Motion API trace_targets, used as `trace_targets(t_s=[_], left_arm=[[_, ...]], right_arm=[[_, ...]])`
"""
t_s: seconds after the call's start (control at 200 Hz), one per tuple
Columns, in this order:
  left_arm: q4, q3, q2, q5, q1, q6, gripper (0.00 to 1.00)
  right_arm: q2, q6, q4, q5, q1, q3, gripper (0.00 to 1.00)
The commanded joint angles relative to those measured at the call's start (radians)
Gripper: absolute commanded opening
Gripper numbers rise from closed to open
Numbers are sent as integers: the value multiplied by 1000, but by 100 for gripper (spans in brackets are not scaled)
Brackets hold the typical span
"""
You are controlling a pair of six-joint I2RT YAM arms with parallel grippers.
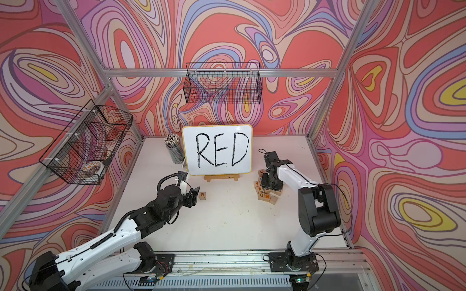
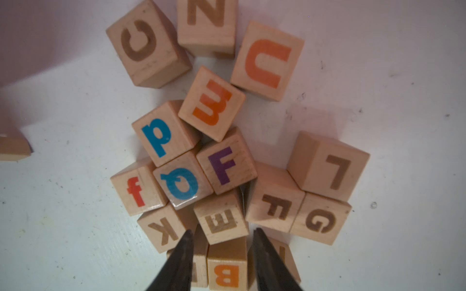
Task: Assemble the uppercase word "red" with letter blocks
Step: Pick up the letter block from the center of the board.
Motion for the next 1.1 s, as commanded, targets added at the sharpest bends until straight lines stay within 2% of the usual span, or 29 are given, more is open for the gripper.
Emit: trace_targets(t_s=[0.0, 0.295, 0.746, 0.966, 1.097], left_arm=[[-10, -7, -3, -24, -5, -3, 74], [-17, 0, 3, -36, -5, 5, 74], [-34, 7, 1, -50, -3, 16, 74], [-18, 7, 17, -45, -3, 19, 74], [-18, 7, 17, -44, -3, 23, 74]], right_arm=[[26, -28, 21, -7, 1, -5, 44], [51, -46, 31, 14, -1, -3, 47], [56, -44, 30, 25, 1, -6, 43], [23, -38, -14, 109, 1, -6, 42], [23, -34, -15, 114, 0, -2, 43]])
